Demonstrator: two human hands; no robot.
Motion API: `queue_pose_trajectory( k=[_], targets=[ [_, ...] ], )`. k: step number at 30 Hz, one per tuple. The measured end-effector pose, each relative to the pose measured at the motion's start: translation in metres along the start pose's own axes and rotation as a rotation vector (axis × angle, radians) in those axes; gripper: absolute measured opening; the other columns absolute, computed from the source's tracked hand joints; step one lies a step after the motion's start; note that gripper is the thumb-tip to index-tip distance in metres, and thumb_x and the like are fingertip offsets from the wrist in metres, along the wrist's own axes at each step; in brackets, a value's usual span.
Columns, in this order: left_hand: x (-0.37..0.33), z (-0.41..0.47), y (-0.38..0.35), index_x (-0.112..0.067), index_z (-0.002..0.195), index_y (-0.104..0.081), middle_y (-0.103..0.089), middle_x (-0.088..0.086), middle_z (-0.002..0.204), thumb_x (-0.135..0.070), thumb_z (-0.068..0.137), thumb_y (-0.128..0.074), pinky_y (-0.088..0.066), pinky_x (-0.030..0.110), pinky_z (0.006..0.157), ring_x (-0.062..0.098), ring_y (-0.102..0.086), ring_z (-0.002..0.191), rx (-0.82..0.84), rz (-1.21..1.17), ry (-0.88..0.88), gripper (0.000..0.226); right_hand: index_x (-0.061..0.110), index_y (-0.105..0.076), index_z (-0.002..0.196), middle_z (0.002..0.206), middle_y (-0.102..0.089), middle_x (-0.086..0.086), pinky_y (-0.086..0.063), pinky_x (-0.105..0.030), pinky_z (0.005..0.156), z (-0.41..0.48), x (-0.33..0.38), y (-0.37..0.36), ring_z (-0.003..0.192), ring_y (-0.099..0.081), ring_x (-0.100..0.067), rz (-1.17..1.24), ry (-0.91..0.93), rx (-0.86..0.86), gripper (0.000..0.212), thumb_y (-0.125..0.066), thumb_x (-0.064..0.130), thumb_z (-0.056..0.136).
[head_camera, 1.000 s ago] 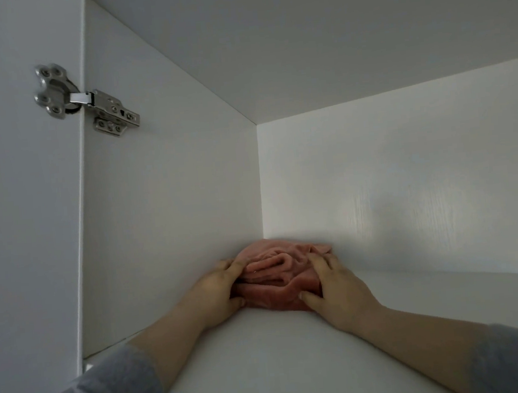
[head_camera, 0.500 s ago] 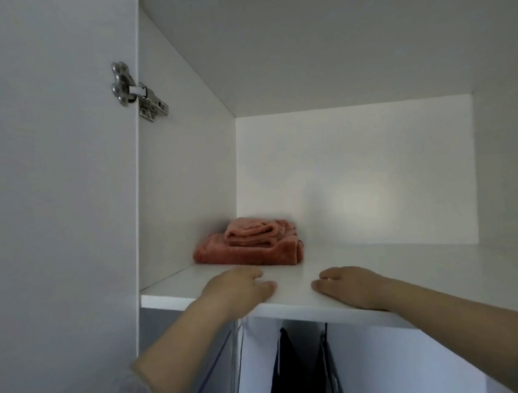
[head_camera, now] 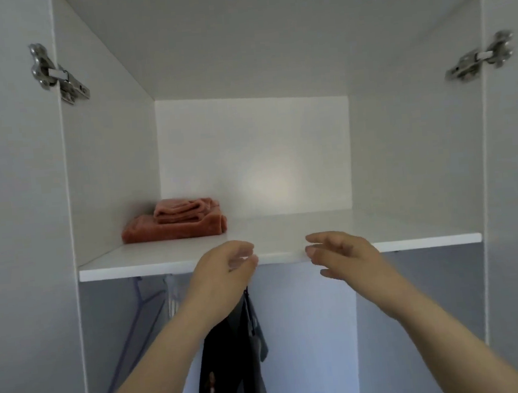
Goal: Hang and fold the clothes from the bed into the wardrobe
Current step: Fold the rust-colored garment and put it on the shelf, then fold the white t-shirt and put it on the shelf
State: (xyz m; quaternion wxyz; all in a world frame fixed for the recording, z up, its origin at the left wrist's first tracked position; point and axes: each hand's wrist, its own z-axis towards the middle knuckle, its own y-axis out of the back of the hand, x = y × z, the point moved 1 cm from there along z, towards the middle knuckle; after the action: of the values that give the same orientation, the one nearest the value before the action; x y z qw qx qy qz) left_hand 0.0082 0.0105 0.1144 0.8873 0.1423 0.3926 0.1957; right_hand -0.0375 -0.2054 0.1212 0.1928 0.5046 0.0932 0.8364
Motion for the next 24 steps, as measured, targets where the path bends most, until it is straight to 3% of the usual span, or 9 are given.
queue_pose_trajectory(
  k=[2, 7, 14, 19, 24],
  targets=[
    [-0.029, -0.023, -0.023, -0.027, 0.099, -0.069, -0.070, -0.015, 0.101, -0.018, 0.090, -0.065, -0.046, 0.007, 0.082, -0.002, -0.064, 0.093, 0.012, -0.163, -0.037, 0.013, 0.033, -0.068, 0.111, 0.103, -0.073, 0.012, -0.053, -0.037, 0.096, -0.035, -0.006, 0.028, 0.096, -0.069, -0.007, 0.114, -0.023, -0.153, 0.022, -0.065, 0.028, 0.090],
    [-0.096, -0.083, -0.097, -0.030, 0.098, -0.070, -0.071, -0.020, 0.099, -0.015, 0.089, -0.067, -0.046, 0.006, 0.079, -0.006, -0.064, 0.094, 0.097, -0.459, -0.010, 0.017, 0.024, -0.070, 0.104, 0.100, -0.074, 0.004, -0.053, -0.043, 0.096, -0.121, -0.024, 0.089, 0.096, -0.069, -0.018, 0.155, -0.092, -0.455, 0.015, -0.065, 0.017, 0.091],
    [-0.182, -0.185, -0.208, -0.019, 0.096, -0.072, -0.074, -0.013, 0.096, -0.004, 0.086, -0.067, -0.046, 0.004, 0.069, -0.003, -0.067, 0.093, 0.279, -0.816, 0.127, 0.019, 0.015, -0.072, 0.100, 0.096, -0.075, -0.002, -0.058, -0.028, 0.085, -0.256, -0.057, 0.180, 0.096, -0.070, -0.023, 0.188, -0.144, -0.710, 0.015, -0.064, 0.009, 0.089],
    [-0.223, -0.243, -0.268, -0.013, 0.098, -0.071, -0.076, -0.005, 0.096, -0.003, 0.086, -0.067, -0.048, 0.007, 0.075, 0.002, -0.069, 0.091, 0.485, -0.957, 0.194, 0.016, 0.019, -0.072, 0.099, 0.097, -0.076, -0.001, -0.054, -0.037, 0.092, -0.339, -0.068, 0.225, 0.097, -0.071, -0.018, 0.108, -0.236, -0.861, 0.015, -0.063, 0.011, 0.090],
    [-0.251, -0.276, -0.299, -0.017, 0.099, -0.072, -0.076, -0.007, 0.095, -0.005, 0.087, -0.066, -0.048, 0.007, 0.075, 0.004, -0.070, 0.092, 0.692, -0.999, 0.132, 0.017, 0.017, -0.070, 0.104, 0.096, -0.076, 0.000, -0.056, -0.030, 0.091, -0.392, -0.060, 0.243, 0.095, -0.071, -0.016, 0.046, -0.301, -0.982, 0.017, -0.062, 0.014, 0.090]
  ],
)
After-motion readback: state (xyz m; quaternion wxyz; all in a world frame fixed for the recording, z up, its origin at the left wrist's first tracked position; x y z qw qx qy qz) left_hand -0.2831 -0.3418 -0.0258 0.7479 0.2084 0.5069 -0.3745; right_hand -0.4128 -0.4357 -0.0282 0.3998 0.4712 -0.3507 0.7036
